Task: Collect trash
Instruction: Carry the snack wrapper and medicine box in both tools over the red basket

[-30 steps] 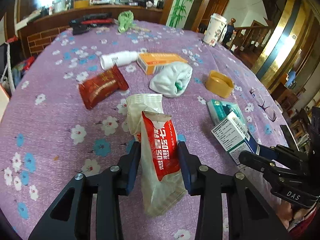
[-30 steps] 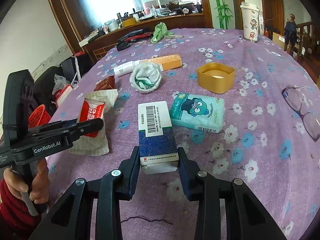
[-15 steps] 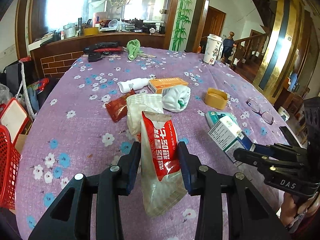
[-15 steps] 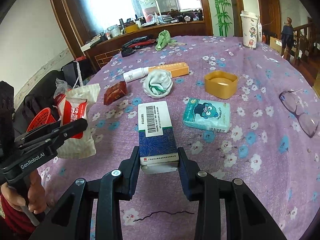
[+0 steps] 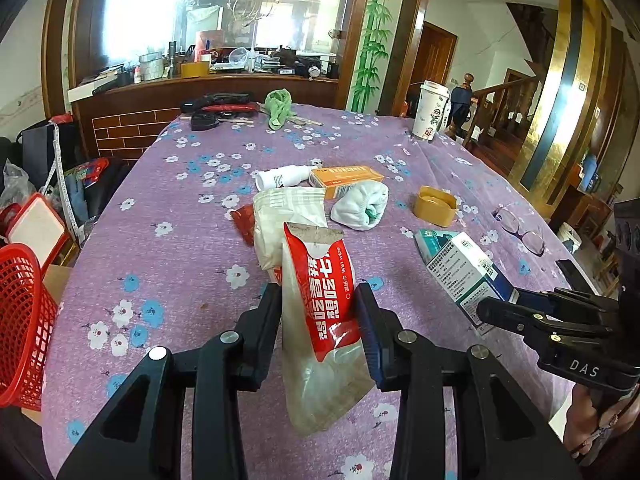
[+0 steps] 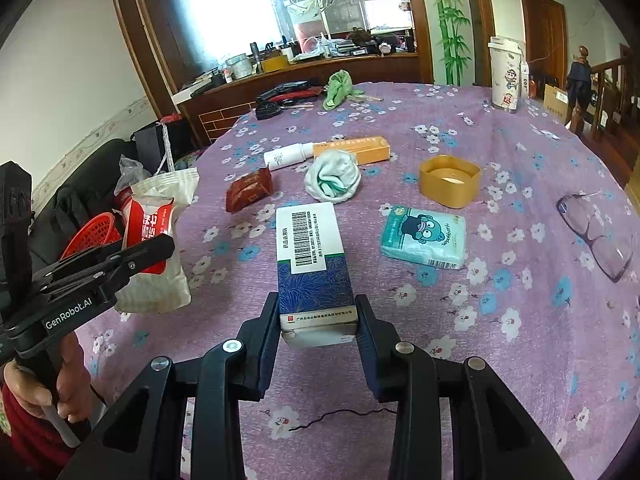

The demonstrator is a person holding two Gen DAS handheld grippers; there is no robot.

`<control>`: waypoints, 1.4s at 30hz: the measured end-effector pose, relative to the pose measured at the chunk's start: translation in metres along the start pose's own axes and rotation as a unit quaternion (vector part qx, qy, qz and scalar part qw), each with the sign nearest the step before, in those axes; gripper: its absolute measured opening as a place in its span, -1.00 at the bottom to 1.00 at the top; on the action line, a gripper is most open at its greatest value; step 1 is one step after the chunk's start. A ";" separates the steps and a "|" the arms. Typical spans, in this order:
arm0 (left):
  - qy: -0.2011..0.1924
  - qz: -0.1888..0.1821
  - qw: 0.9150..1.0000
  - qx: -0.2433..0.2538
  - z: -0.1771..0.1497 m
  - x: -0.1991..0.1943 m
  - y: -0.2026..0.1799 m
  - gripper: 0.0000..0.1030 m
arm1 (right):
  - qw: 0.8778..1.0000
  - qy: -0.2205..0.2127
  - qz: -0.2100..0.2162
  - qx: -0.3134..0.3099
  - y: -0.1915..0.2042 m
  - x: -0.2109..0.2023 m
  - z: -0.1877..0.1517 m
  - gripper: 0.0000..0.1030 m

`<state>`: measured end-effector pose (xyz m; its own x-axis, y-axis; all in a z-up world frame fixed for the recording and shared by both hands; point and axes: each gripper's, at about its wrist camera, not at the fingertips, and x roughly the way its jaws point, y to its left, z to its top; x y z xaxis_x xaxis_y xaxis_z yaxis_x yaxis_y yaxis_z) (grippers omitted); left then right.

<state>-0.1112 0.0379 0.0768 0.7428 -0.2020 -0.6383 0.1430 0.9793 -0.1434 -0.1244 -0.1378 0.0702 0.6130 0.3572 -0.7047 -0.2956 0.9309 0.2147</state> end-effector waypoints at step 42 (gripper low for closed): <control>-0.056 0.066 0.993 -0.081 -0.009 -0.079 0.089 -0.29 | 0.994 0.023 0.068 -0.087 0.094 0.013 0.025 -0.25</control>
<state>-0.1627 0.1405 0.1079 0.8169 -0.0601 -0.5736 -0.0611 0.9799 -0.1897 -0.1260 -0.0439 0.0981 0.5258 0.4712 -0.7082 -0.4977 0.8456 0.1931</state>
